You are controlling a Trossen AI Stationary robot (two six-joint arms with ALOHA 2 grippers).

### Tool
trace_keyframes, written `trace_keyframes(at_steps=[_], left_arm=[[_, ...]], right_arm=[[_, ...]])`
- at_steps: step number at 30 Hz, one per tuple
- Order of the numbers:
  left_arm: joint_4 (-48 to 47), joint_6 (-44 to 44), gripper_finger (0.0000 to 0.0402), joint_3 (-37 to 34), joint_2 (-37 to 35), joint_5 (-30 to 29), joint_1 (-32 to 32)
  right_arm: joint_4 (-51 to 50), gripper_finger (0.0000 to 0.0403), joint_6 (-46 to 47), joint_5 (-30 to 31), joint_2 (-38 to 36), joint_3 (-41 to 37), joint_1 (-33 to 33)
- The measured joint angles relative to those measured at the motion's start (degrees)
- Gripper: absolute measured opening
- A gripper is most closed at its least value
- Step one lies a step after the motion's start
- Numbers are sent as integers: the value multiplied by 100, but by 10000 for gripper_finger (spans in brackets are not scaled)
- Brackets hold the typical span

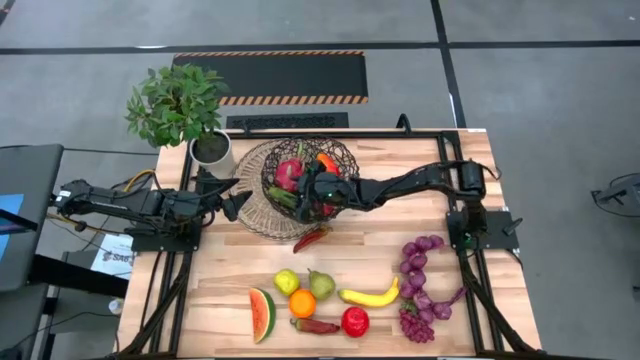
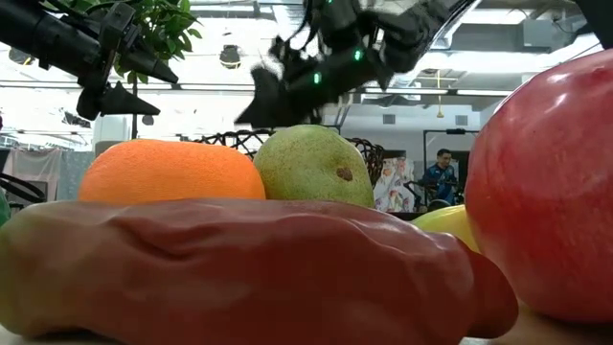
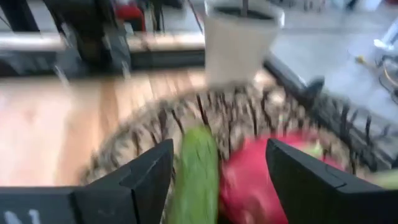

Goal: Build produce basket
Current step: Put the banana into the wire basket

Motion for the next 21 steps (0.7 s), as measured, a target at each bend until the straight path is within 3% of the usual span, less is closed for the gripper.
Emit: trace_keyframes(at_steps=[5, 10, 21], left_arm=[[-1, -2, 368, 0, 1, -45, -1], [0, -4, 368, 0, 1, -49, -1], [-2, -9, 368, 0, 0, -51, 1]], right_arm=[[-570, 276, -240, 2, -731, 11, 64], [-1808, 276, -23, 15, -1750, 11, 116], [-5375, 276, 1824, 17, -3159, -61, 1134]])
